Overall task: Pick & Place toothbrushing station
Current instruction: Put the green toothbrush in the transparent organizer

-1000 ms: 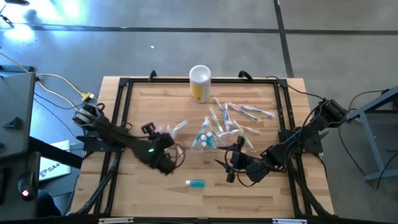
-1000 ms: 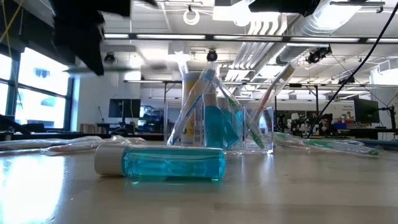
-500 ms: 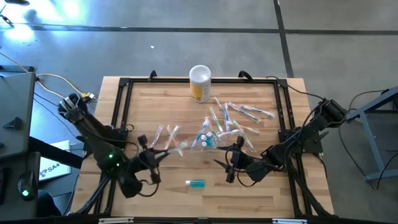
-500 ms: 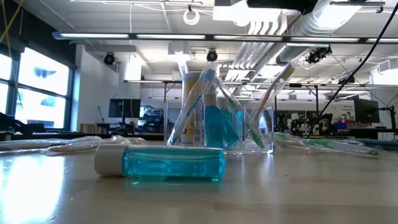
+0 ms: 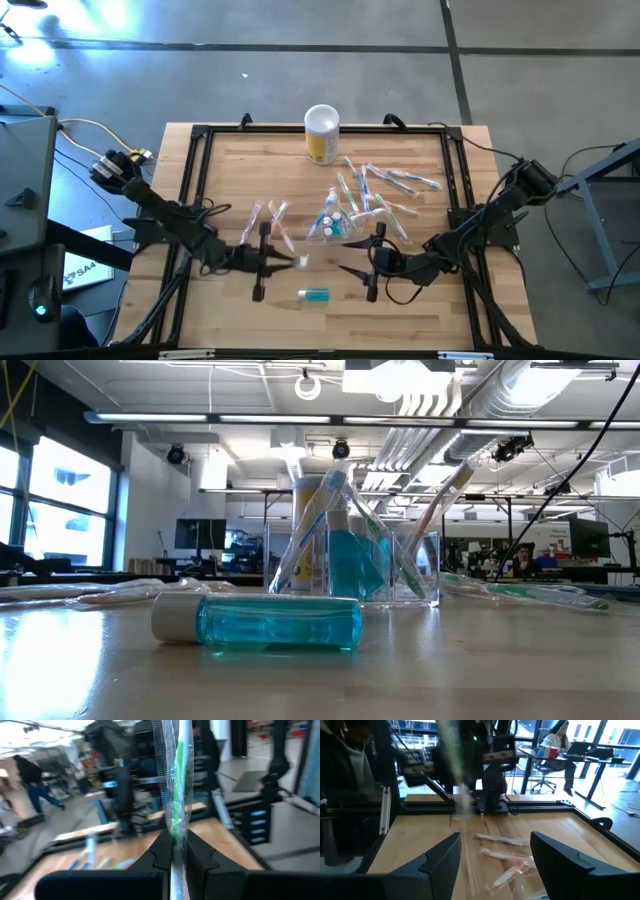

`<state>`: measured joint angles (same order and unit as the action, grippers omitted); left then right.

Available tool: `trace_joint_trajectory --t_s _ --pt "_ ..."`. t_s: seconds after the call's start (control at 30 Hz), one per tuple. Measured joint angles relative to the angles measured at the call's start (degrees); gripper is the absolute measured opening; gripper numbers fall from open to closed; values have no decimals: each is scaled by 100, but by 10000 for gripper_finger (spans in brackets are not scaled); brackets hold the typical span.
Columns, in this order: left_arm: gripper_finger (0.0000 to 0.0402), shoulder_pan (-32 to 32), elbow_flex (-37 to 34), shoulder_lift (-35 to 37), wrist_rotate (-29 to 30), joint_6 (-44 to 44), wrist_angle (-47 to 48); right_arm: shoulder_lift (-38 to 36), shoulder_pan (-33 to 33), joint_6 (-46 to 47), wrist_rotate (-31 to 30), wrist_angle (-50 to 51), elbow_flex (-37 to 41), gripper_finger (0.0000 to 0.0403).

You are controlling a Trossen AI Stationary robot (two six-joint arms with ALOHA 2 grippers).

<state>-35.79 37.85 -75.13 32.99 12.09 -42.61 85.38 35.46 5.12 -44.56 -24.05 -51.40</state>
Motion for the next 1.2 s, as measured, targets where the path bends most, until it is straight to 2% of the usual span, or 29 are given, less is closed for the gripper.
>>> trace_joint_trajectory --t_s 0.07,0.23,0.3,0.4,0.7,0.97,1.2 --pt "15 292 -261 0 -217 -63 -366 42 0 47 -1 28 0 230" --pt "15 1162 -1049 -4 -1649 -780 -1728 49 -40 64 16 126 0 230" --pt "15 1416 -1339 -56 -1952 -851 -2268 49 -66 64 18 148 0 230" --pt "15 1725 -1645 -275 -2072 -912 -2779 49 -82 64 17 166 0 230" --pt "15 2519 -1633 -1619 -2857 -1295 -4019 49 -227 112 168 387 0 230" --pt "15 3078 -1631 -2556 -3180 -1454 -4686 49 -249 112 453 417 0 230" --pt "20 3338 -1402 -3251 -3468 -1821 -4694 49 -249 80 452 483 1 230"
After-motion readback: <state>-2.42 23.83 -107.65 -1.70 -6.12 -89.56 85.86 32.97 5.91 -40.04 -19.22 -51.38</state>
